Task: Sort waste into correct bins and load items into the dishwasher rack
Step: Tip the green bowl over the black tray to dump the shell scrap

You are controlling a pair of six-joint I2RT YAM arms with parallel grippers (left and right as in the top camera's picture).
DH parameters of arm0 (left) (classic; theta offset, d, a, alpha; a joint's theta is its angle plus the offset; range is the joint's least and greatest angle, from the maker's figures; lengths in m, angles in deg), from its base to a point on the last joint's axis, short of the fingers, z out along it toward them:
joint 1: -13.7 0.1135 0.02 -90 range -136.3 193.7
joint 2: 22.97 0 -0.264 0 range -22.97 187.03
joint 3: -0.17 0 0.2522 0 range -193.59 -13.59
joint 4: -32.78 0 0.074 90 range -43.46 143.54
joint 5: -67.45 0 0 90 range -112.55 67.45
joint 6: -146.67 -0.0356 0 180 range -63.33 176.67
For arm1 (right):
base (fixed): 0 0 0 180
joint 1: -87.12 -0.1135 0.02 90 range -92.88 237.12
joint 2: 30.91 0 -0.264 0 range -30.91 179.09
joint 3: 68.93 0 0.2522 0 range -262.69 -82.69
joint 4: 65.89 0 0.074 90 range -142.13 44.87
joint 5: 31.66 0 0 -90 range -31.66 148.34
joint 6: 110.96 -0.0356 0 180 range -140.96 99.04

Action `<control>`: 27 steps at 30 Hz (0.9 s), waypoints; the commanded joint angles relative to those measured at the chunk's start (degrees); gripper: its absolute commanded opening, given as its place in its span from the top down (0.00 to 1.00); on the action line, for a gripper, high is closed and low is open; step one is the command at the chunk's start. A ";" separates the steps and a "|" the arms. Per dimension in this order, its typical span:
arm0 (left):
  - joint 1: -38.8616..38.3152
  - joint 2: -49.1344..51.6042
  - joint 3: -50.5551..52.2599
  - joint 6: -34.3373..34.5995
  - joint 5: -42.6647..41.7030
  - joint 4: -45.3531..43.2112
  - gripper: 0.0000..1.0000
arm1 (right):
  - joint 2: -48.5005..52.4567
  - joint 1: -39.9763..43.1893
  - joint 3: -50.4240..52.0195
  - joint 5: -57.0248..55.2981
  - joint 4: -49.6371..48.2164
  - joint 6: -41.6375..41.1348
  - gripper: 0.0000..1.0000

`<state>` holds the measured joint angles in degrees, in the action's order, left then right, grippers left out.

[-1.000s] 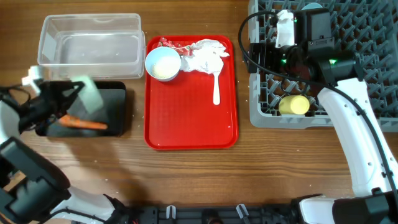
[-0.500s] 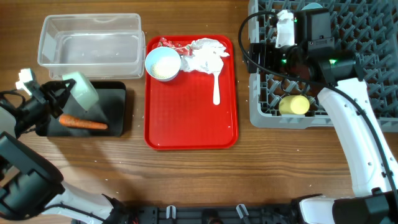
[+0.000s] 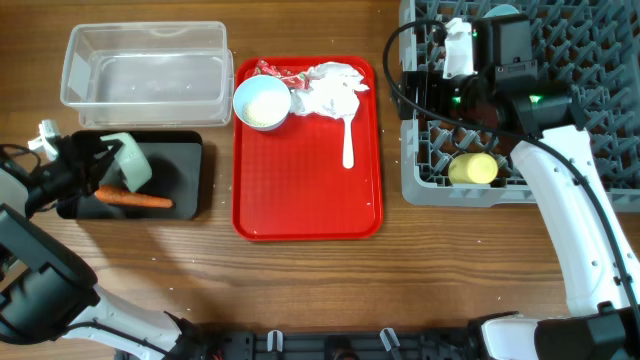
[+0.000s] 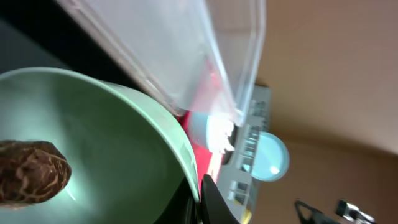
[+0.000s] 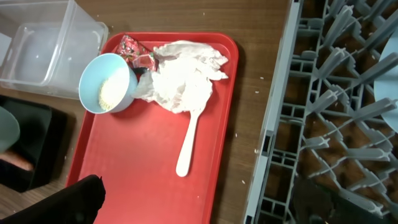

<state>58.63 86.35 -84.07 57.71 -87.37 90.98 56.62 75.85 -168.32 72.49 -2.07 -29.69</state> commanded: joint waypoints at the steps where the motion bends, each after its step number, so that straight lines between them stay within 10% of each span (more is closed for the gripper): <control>1: 0.33 0.52 0.31 1.31 3.41 -0.90 0.96 | 0.24 -0.13 -0.13 0.96 0.13 0.61 0.00; 13: -0.02 0.68 0.31 -6.45 -12.98 9.66 0.96 | 0.24 -0.13 -0.13 0.94 0.02 0.63 0.00; 27: -0.07 0.96 0.31 -2.34 -10.16 5.27 0.96 | 0.24 -0.13 -0.13 0.96 -0.07 0.63 0.00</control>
<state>58.61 86.68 -83.70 55.33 -96.18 96.43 56.62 75.85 -168.32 72.49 -1.98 -29.67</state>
